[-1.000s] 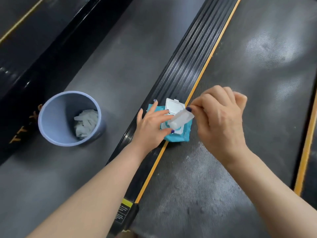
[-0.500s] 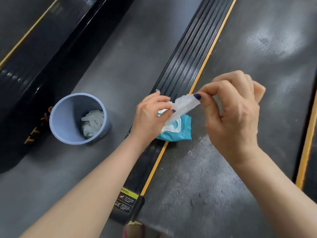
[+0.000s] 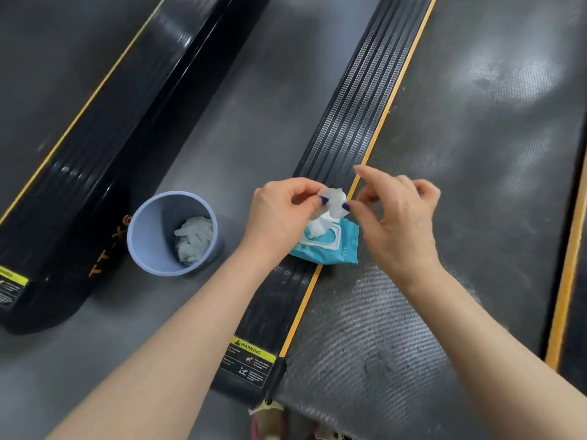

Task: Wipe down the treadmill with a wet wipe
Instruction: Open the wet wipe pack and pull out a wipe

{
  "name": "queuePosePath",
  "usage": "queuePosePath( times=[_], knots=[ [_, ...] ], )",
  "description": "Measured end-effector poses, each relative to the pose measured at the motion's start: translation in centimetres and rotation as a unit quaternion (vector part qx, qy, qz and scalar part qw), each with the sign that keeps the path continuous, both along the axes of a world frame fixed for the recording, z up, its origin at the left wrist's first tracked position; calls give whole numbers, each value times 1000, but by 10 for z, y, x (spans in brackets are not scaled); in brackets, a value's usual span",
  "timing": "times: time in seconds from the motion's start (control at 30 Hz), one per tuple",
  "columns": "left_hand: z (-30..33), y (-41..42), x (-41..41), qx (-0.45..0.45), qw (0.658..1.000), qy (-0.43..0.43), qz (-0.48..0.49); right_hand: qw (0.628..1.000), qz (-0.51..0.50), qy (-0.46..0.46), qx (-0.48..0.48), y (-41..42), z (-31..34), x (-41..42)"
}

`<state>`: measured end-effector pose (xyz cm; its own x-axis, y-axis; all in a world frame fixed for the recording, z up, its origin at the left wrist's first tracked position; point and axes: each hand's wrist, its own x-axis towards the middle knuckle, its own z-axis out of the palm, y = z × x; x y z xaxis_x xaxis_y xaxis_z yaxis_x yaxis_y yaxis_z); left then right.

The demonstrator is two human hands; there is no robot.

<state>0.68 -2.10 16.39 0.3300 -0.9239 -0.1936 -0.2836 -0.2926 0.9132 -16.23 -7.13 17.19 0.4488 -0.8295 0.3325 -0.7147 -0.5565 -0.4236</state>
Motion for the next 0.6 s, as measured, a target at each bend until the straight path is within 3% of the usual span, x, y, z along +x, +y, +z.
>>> queuePosePath(
  times=[0.2, 0.3, 0.4, 0.6],
  knots=[
    [-14, 17, 4, 31, 996, 86, -26, 999, 16, -22, 25, 6, -30, 14],
    [-39, 28, 6, 53, 996, 73, 20, 998, 38, -27, 52, 15, -54, 14],
    [-64, 38, 13, 76, 995, 19, 65, 997, 0, -17, 75, 19, -81, 2],
    [-103, 49, 27, 81, 988, -113, 72, 998, -15, 65, -3, 15, -139, -9]
  ],
)
